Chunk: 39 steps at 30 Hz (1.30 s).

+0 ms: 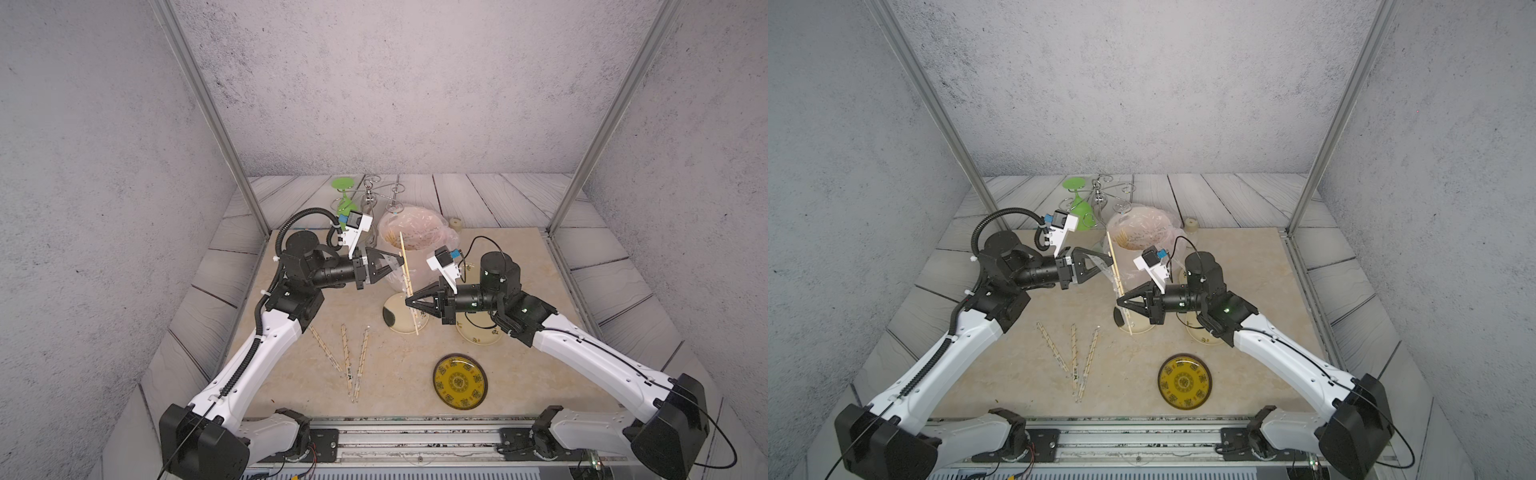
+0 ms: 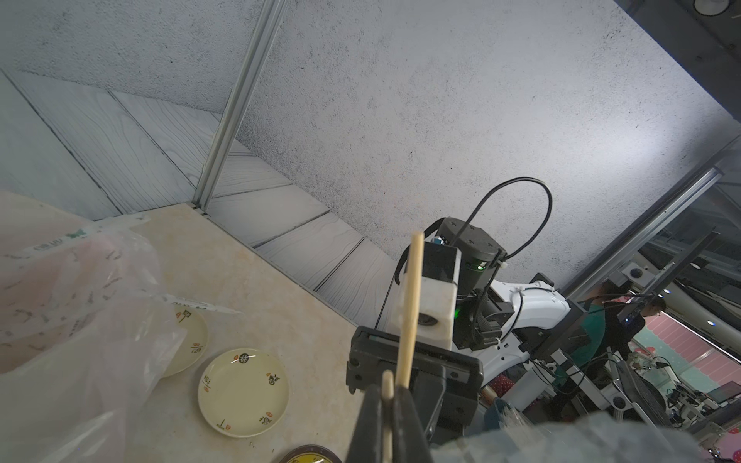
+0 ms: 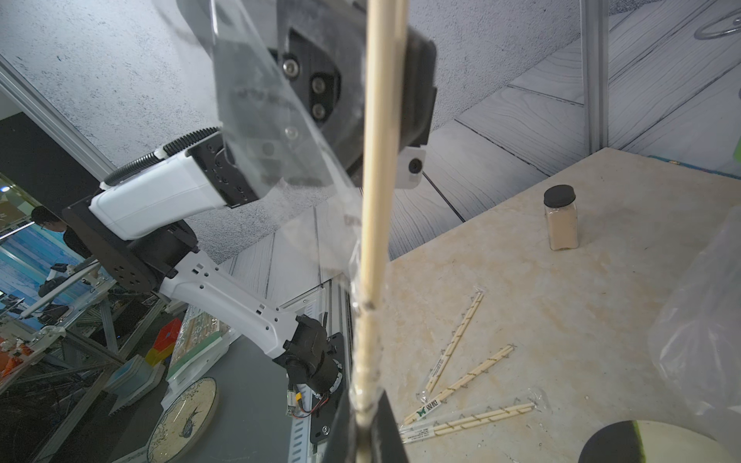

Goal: Remove the packaging of disposable chopsticks
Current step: Adjust the chopstick.

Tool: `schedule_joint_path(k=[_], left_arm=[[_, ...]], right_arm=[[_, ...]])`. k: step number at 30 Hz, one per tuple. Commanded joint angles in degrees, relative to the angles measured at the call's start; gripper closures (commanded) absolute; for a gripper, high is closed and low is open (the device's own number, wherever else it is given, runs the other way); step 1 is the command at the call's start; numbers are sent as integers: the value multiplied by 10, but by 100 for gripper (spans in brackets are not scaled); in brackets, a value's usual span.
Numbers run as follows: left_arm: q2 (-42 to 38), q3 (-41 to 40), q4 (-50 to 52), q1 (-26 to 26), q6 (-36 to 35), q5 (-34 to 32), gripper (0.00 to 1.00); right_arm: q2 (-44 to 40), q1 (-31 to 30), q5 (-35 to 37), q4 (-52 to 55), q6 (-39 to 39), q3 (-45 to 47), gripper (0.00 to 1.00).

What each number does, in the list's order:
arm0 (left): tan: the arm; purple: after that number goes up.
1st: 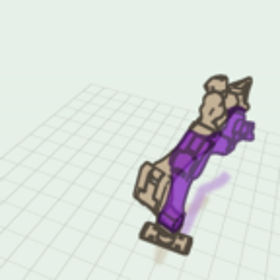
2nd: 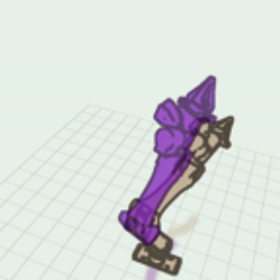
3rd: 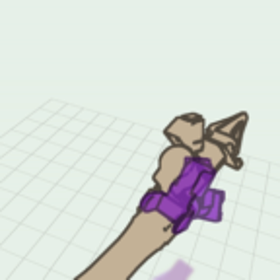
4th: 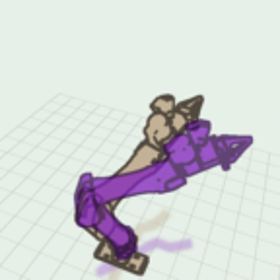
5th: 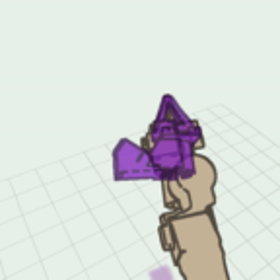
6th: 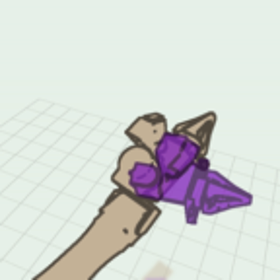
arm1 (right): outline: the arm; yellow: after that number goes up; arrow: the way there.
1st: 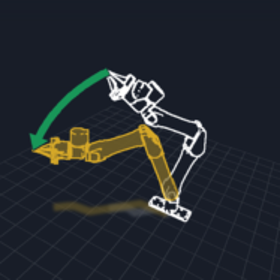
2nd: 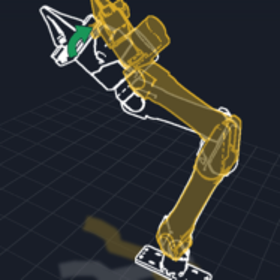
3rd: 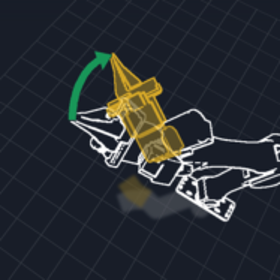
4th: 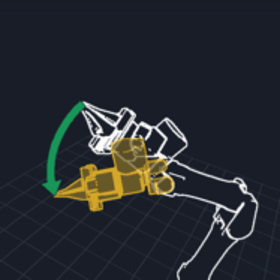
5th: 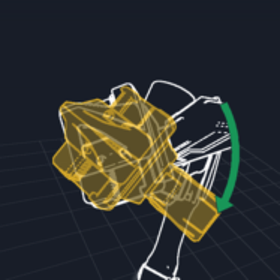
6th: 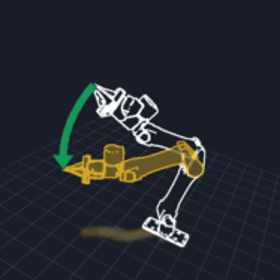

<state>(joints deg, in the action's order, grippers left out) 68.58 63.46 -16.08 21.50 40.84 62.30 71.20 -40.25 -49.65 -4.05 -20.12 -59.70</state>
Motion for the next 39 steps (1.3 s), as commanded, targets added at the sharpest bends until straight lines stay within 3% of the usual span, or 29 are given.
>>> schedule_joint_path(k=[1, 26, 28, 29, 31, 39], left_arm=[[-12, 11, -96, -27, 7, -86, 100], [-27, -4, -130, -40, 23, -107, 100], [-31, -8, -131, -40, 19, -110, 61], [-31, -8, -131, -39, 19, -107, 46], [-30, -7, -135, -39, 24, -96, 31], [-11, 15, -110, -39, 23, -59, 28]], right_arm=[[14, -30, -76, 78, 13, 22, 100], [12, -48, -56, 32, -31, 60, 100], [4, -48, -46, 14, -46, 64, 100], [0, -48, -47, 1, -54, 66, 100], [-8, -48, -45, -16, -63, 66, 100], [-32, -48, -24, 11, -43, 43, 100]])
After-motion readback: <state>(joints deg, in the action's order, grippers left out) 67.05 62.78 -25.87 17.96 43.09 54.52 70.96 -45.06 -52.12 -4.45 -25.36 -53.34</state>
